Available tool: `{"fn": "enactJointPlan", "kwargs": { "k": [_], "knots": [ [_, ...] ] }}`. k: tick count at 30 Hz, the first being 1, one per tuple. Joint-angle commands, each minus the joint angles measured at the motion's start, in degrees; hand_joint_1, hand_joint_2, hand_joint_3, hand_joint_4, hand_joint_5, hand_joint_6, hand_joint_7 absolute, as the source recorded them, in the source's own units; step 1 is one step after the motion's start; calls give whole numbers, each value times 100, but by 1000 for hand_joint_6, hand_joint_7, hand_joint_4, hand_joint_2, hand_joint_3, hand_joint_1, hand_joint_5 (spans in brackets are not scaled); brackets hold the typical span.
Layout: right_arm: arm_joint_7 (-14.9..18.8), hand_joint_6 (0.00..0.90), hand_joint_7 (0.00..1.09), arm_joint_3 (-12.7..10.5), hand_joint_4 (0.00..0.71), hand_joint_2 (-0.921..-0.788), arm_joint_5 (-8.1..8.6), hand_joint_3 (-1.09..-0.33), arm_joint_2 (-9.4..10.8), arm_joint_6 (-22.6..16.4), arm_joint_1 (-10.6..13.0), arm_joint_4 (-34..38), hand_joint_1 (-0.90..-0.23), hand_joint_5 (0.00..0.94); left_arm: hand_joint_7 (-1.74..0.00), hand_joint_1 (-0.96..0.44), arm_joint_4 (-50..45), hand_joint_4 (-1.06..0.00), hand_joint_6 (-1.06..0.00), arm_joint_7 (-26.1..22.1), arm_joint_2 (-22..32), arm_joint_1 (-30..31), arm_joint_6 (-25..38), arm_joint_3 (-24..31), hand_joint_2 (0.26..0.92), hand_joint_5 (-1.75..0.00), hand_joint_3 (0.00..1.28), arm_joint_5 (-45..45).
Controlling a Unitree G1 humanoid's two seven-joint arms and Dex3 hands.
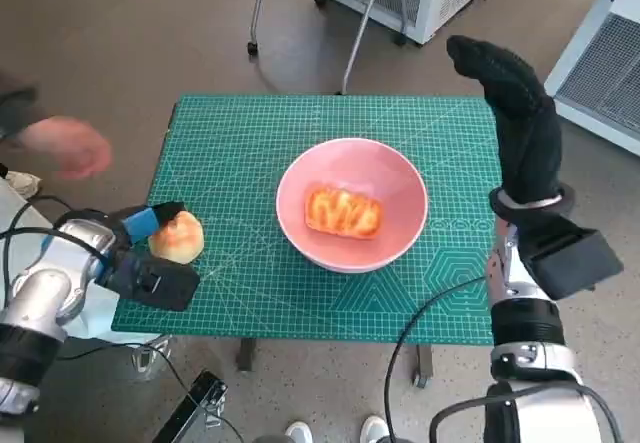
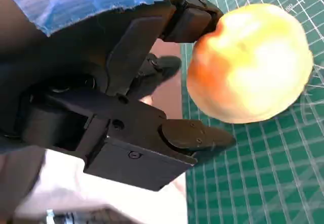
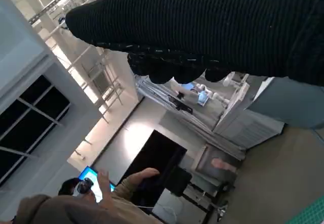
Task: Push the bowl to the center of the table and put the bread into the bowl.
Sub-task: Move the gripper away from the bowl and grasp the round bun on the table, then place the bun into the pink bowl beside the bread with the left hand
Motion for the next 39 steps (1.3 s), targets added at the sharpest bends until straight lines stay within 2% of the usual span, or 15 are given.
{"fn": "enactJointPlan", "kwargs": {
  "k": [1,3,5,11,20,24,30,39],
  "knots": [
    [-43,-1,702,6,284,-921,-48,-744,-46,104,159,17,-624,1,-985,49,434,-551,-536,785,-9,-279,-454,-368,882,-955,275,420],
    [-48,-1,702,4,284,-921,-47,-744,-46,108,156,25,-624,1,-1198,21,517,-589,-552,966,24,-359,-541,-421,904,-1064,189,495],
    [-62,-1,701,4,283,-921,-56,-744,-43,111,152,29,-624,1,-1273,12,579,-603,-558,1088,43,-419,-589,-441,912,-1097,161,536],
    [-74,-1,701,17,282,-921,-49,-745,-20,119,165,9,-628,0,-1293,3,773,-606,-544,1395,-10,-498,-576,-388,920,-1200,142,452],
    [-57,-1,701,11,278,-921,-13,-745,-9,125,174,12,-619,0,-1357,2,1121,-595,-556,1976,-63,-778,-507,-427,921,-1146,143,557],
    [-58,-1,700,3,278,-921,-9,-746,-21,135,163,27,-612,0,-1374,2,1160,-603,-558,2055,-34,-966,-537,-377,921,-1117,140,532],
    [-64,-1,700,10,278,-921,-28,-747,-38,141,184,-1,-607,0,-1363,2,644,-591,-573,1697,114,-1342,-647,10,920,-1124,140,139],
    [-22,-1,700,11,278,-921,17,-747,-23,175,178,-12,-606,0,-1241,1,-673,-708,-642,1006,167,-1533,-608,911,920,-1054,54,-790]
  ]
}}
